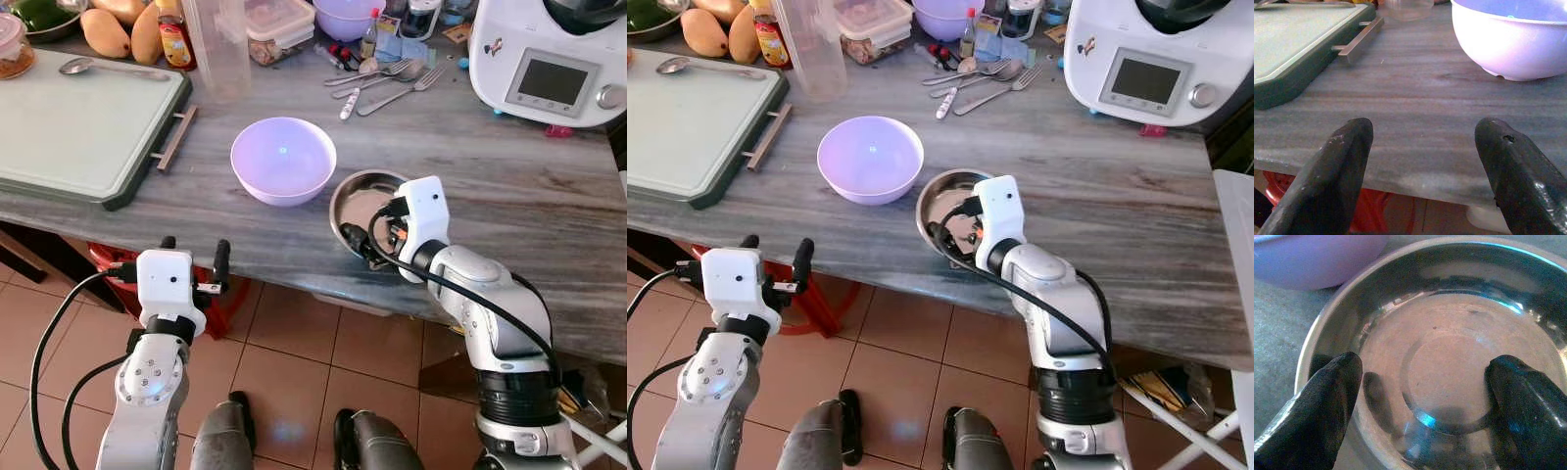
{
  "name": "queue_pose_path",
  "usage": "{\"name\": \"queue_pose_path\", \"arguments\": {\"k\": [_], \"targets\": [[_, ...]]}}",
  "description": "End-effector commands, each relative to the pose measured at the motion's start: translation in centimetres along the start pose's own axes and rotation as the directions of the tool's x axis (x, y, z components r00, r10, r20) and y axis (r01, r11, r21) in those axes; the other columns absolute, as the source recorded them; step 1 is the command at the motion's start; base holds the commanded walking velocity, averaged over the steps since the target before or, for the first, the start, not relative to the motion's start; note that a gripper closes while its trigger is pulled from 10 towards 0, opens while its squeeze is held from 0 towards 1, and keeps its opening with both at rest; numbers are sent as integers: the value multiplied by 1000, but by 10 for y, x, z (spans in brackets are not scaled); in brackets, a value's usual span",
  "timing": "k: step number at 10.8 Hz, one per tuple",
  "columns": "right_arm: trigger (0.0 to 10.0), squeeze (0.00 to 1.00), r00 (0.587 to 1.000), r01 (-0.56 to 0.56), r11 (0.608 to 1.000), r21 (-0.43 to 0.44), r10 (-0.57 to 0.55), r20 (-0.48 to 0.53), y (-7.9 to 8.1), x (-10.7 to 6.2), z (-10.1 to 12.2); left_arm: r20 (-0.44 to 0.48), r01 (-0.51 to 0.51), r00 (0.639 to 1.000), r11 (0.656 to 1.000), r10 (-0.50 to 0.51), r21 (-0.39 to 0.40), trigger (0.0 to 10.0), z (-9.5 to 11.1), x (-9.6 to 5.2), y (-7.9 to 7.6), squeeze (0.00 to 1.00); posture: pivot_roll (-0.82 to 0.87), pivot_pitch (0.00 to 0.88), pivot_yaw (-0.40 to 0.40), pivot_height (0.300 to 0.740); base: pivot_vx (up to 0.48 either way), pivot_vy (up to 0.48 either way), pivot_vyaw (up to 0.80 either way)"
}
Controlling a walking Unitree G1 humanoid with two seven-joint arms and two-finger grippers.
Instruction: Setting the table
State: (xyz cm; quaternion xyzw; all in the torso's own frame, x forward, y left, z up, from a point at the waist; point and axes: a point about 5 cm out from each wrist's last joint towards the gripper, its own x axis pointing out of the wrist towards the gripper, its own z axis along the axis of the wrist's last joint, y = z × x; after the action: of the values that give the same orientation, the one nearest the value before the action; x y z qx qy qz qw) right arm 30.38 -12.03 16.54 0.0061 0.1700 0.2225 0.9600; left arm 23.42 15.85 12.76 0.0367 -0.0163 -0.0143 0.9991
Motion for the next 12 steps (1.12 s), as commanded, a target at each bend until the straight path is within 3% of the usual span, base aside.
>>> {"name": "queue_pose_path", "arguments": {"k": [1, 9, 11, 12], "targets": [[10000, 0, 1000, 1, 1000, 21, -1, -5, 1, -2, 0, -16, 0, 1000, 1000, 0, -1, 10000, -4, -1, 0, 0, -17, 221, -49, 740, 0, 0, 0], [10000, 0, 980, -188, 969, 160, 196, -36, 25, -4, 7, -20, 13, 1000, 1000, -13, -4, 10000, -5, 1, -3, 0, -23, 217, -49, 740, 0, 0, 0], [10000, 0, 983, -180, 975, 133, 184, -24, 24, -5, 9, -20, 13, 1000, 1000, -13, -2, 10000, -5, 1, -3, 0, -23, 217, -48, 740, 0, 0, 0], [10000, 0, 983, -182, 981, 60, 182, 16, 22, -7, 14, -18, 13, 1000, 1000, -13, -2, 10000, -4, 1, -3, 0, -24, 216, -47, 740, 0, 0, 0]]}}
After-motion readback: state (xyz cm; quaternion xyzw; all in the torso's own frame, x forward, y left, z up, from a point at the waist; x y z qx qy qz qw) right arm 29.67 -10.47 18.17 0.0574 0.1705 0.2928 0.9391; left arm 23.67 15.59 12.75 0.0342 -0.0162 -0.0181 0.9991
